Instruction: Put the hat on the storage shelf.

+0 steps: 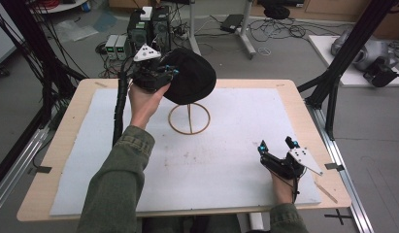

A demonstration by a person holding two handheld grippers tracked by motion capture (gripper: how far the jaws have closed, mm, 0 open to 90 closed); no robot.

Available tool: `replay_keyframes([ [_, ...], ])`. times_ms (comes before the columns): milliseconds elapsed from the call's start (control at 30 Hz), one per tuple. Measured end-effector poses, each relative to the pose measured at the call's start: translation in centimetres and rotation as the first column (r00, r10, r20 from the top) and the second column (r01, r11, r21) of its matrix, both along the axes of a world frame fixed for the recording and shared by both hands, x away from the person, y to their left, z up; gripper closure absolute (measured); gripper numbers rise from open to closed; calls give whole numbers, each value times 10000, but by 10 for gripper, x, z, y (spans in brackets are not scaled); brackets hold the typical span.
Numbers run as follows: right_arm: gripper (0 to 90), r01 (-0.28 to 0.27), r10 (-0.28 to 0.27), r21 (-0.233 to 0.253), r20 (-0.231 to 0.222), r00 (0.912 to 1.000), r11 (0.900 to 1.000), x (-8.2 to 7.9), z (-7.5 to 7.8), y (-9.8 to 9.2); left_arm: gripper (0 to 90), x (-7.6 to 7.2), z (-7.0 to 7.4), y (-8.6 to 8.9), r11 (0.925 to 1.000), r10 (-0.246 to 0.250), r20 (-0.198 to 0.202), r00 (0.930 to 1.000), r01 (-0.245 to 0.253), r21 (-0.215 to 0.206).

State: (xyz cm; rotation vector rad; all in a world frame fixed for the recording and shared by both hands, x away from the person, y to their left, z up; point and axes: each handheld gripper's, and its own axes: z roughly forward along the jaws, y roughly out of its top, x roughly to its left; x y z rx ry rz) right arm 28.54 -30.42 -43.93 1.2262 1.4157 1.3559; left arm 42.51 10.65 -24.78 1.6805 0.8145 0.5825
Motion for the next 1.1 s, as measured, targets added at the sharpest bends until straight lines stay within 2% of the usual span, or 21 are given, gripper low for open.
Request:
replay_keyframes([
  [233,62,6,-6,-2,9,10000,10000,0,0,0,834,0,0,-2,9999,-85,50,10000,84,60],
  [400,62,5,-5,-27,22,10000,10000,0,0,0,813,1,-1,-1,9999,-124,-110,9999,125,43],
  [600,62,20,-20,-15,23,10000,10000,0,0,0,808,2,-2,-2,9999,-147,-107,9998,148,61],
  [733,62,7,-7,5,13,10000,10000,0,0,0,684,3,-2,-2,9998,-98,-179,9998,94,-178],
  [800,62,6,-6,-1,19,10000,10000,0,0,0,570,3,-2,-1,9998,0,-259,9997,-5,-209],
  [900,62,-15,15,-20,44,10000,10000,0,0,0,475,4,-2,-1,9997,87,-314,9995,-94,-236],
  [1000,62,-4,4,11,17,10000,10000,0,0,0,366,3,-1,0,9990,372,-182,9991,-377,-238],
  [1100,62,9,-9,0,23,10000,10000,0,0,0,309,1,-1,1,9984,516,-67,9986,-517,-213],
])
